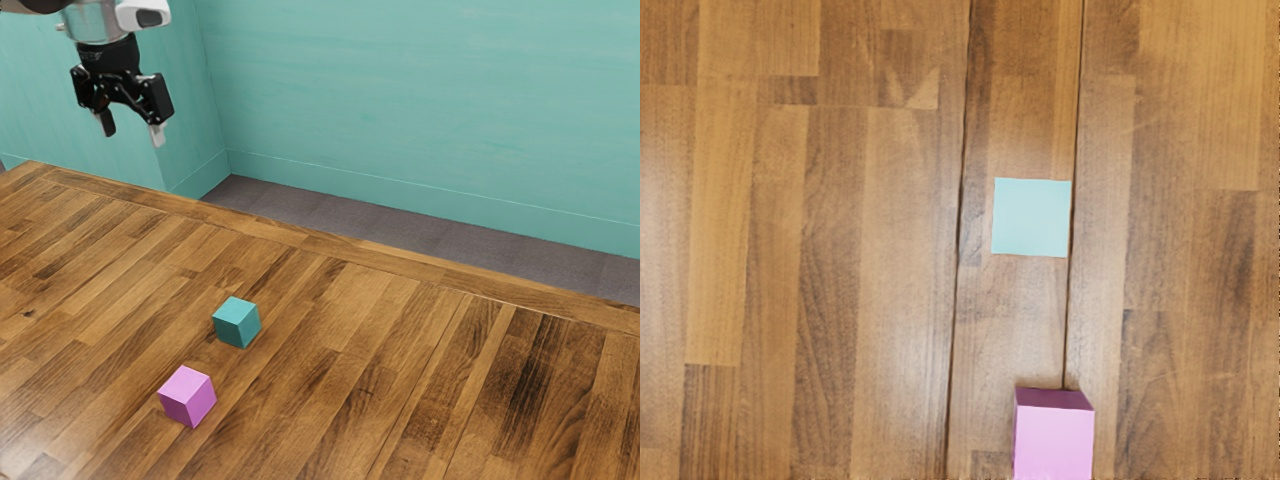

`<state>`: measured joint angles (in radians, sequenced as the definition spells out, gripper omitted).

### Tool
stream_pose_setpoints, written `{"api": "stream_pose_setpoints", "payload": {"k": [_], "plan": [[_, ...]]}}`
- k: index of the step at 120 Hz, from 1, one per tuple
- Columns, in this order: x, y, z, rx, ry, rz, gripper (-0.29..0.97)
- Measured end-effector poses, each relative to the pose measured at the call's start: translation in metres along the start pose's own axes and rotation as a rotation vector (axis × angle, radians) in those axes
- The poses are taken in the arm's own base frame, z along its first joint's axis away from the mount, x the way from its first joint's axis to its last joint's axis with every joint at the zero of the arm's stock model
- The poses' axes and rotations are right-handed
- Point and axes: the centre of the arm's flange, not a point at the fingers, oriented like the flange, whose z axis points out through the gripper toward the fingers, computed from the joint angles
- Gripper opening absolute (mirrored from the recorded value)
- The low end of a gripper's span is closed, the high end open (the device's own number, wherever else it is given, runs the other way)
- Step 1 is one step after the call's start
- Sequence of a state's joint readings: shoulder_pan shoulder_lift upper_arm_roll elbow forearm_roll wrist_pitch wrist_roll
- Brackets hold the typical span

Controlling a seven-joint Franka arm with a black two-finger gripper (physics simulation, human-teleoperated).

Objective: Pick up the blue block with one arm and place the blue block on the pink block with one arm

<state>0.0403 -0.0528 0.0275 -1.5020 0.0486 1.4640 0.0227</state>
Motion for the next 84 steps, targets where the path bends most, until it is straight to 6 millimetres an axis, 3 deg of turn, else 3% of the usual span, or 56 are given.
{"api": "stream_pose_setpoints", "payload": {"k": [22,25,32,41,84], "plan": [[0.0,0.009,-0.002,-0.007,-0.001,0.022,0.68],[-0.001,0.008,-0.018,-0.009,0.028,0.021,0.68],[-0.015,0.005,-0.082,-0.012,0.138,0.016,0.68],[-0.025,0.008,-0.107,-0.015,0.166,0.023,0.68],[0.006,0.06,-0.063,-0.025,0.043,0.127,0.68]]}}
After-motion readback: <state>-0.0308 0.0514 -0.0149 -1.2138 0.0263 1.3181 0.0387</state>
